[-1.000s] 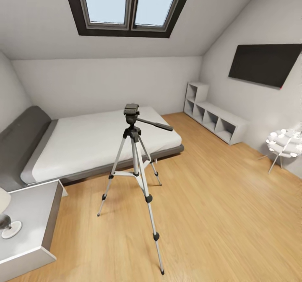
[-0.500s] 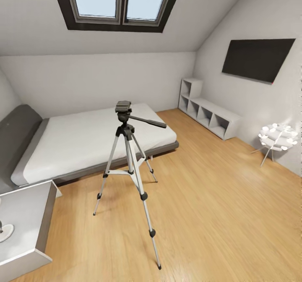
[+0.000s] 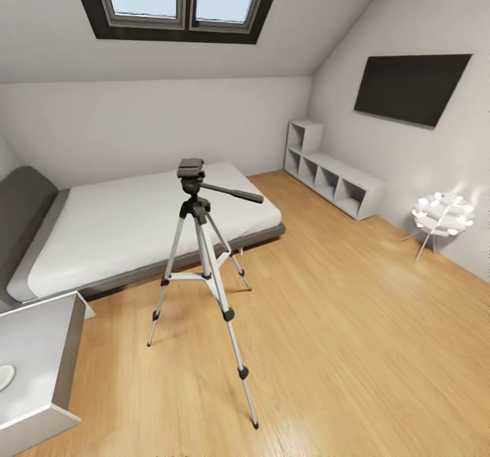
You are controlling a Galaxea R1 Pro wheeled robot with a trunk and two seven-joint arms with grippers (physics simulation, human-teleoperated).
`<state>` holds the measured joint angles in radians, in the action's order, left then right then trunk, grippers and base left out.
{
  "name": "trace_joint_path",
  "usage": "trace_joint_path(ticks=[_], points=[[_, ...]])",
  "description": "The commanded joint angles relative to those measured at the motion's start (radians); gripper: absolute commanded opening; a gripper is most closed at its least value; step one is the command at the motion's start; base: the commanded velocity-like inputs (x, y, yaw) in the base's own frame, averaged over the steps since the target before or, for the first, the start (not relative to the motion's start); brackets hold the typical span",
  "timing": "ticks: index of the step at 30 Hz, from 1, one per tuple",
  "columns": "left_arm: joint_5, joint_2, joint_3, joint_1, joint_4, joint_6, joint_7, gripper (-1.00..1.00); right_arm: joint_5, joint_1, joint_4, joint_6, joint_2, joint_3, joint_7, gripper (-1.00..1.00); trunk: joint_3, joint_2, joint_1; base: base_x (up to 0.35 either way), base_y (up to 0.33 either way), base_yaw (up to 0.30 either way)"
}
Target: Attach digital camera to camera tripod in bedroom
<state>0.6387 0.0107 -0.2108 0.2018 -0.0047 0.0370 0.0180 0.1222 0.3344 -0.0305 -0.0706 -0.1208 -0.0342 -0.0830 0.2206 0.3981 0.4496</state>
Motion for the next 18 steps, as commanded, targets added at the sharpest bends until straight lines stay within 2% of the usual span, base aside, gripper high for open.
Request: trace_joint_path(ticks=[1, 10, 18], points=[[0.007, 0.0, -0.009, 0.001, 0.001, 0.003, 0.002, -1.0, 0.01, 0.002, -0.003, -0.006, 0.0, -0.004, -0.001, 1.0, 0.003, 0.002, 0.0, 0.0, 0.0, -0.058], [0.009, -0.003, -0.007, 0.001, -0.001, 0.003, 0.002, -1.0, 0.01, 0.002, -0.003, -0.007, 0.0, -0.004, -0.002, 1.0, 0.015, 0.002, 0.0, 0.0, 0.0, -0.018], [0.014, -0.039, -0.007, 0.001, -0.001, 0.003, 0.002, -1.0, 0.011, 0.002, -0.003, -0.006, 0.0, -0.004, -0.003, 1.0, 0.016, 0.002, 0.0, 0.0, 0.0, -0.001]])
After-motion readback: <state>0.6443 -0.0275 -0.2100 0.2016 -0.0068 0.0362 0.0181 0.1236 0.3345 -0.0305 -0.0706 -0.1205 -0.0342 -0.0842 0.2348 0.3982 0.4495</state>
